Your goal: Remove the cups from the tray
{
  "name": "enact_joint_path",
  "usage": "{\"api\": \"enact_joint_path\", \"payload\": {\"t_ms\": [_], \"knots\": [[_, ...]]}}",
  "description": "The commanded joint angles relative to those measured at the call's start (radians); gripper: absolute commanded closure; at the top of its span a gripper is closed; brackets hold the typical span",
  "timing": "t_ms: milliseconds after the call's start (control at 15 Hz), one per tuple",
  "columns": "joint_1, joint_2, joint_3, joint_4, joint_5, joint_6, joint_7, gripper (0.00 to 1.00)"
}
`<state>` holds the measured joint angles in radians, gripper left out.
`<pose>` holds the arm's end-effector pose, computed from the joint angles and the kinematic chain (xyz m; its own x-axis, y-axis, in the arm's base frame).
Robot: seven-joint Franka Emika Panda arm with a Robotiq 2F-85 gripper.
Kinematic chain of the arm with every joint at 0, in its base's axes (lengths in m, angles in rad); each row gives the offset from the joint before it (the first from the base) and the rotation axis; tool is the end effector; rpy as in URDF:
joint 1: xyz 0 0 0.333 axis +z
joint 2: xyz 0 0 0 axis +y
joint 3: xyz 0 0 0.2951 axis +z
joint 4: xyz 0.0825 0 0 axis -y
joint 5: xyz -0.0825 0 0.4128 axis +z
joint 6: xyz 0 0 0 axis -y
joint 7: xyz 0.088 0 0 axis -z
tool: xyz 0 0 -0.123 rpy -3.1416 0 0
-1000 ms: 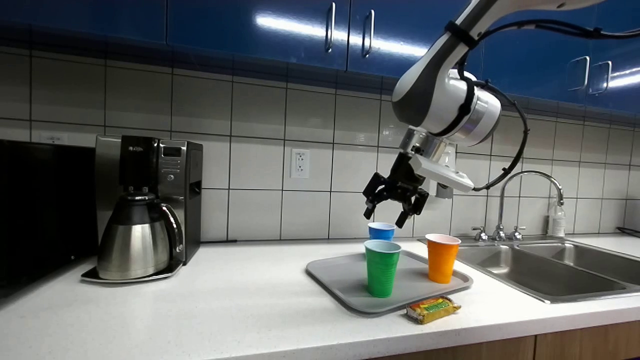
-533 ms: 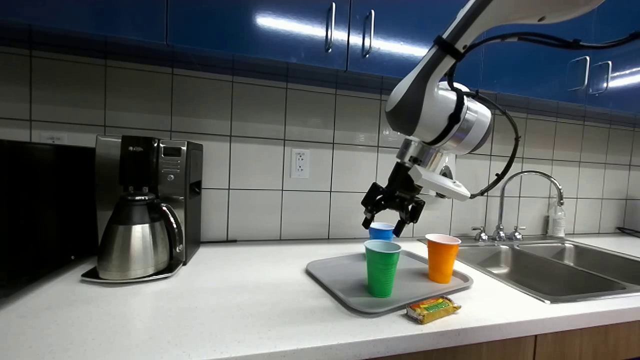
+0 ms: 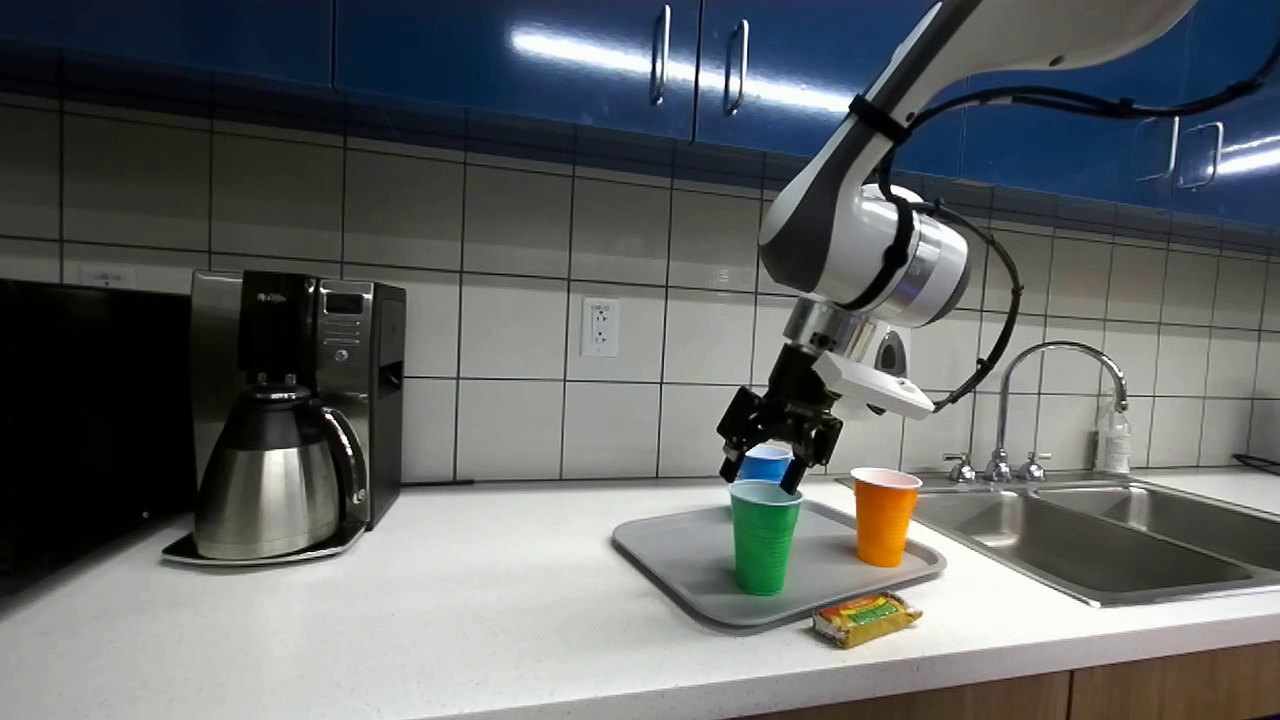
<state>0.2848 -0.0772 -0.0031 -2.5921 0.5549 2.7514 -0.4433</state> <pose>0.4648 0.1156 0.2456 0.9429 0.1941 0.2706 0.2555 -0.9429 -0.2138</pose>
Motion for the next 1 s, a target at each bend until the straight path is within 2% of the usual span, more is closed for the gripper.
{"api": "enact_joint_path", "payload": {"t_ms": [0, 200, 267, 933], "knots": [[-0.031, 0.016, 0.035, 0.015, 0.017, -0.016, -0.035, 0.00], [-0.038, 0.029, 0.044, 0.016, 0.017, -0.012, -0.040, 0.00], [-0.041, 0.034, 0.047, 0.016, 0.018, -0.010, -0.042, 0.20], [-0.073, 0.050, 0.061, 0.012, 0.007, -0.001, -0.034, 0.97]]}}
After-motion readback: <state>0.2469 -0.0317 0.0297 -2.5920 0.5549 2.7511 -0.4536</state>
